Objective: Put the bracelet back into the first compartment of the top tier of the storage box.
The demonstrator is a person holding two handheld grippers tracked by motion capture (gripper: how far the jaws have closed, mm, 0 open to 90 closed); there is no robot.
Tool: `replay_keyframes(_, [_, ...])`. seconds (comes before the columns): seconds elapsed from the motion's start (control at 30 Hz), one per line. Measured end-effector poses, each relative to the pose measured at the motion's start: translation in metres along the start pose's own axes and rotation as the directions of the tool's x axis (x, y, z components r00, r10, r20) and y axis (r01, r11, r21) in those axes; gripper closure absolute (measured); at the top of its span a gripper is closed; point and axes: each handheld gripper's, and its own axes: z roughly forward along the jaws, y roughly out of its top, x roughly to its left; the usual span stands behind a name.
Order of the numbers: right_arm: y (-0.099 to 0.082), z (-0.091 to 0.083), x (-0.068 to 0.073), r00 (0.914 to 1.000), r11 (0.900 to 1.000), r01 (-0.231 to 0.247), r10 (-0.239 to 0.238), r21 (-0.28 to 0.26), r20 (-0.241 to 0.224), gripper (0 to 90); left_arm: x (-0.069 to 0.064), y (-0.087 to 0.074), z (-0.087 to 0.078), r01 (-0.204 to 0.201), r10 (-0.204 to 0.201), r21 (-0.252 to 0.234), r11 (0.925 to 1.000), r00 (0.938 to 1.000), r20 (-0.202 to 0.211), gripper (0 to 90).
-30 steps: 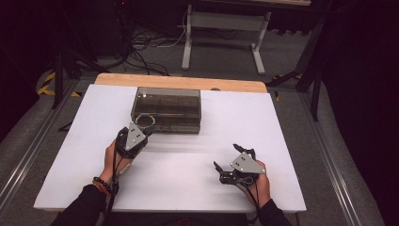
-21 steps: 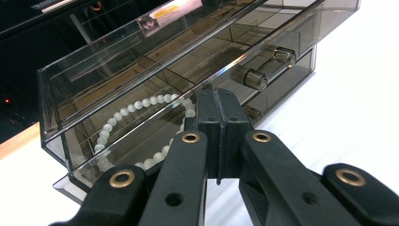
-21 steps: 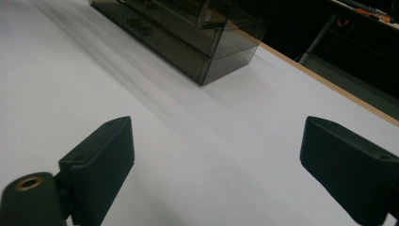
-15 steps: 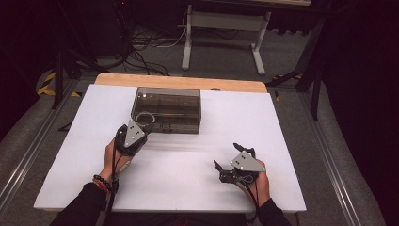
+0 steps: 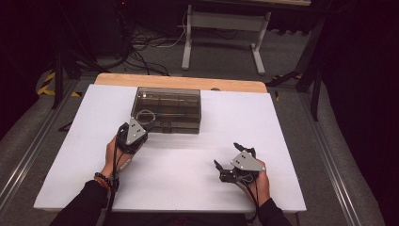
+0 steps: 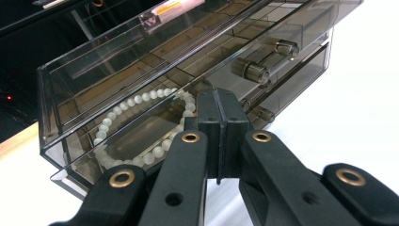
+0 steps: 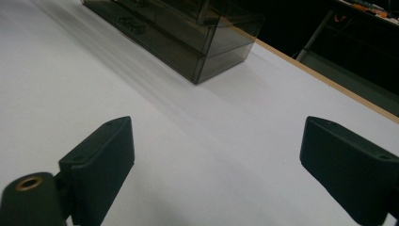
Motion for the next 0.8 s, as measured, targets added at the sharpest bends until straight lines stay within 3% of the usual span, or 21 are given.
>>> replay_keyframes(0.8, [-0.0002, 0.0017, -0.0006, 1.0, 1.0, -0.005, 0.005, 0.005, 0.004, 11.2, 0.0023, 0.0005, 0.0069, -0.001, 0.001, 0.003, 1.0, 0.9998, -0.022, 89.5])
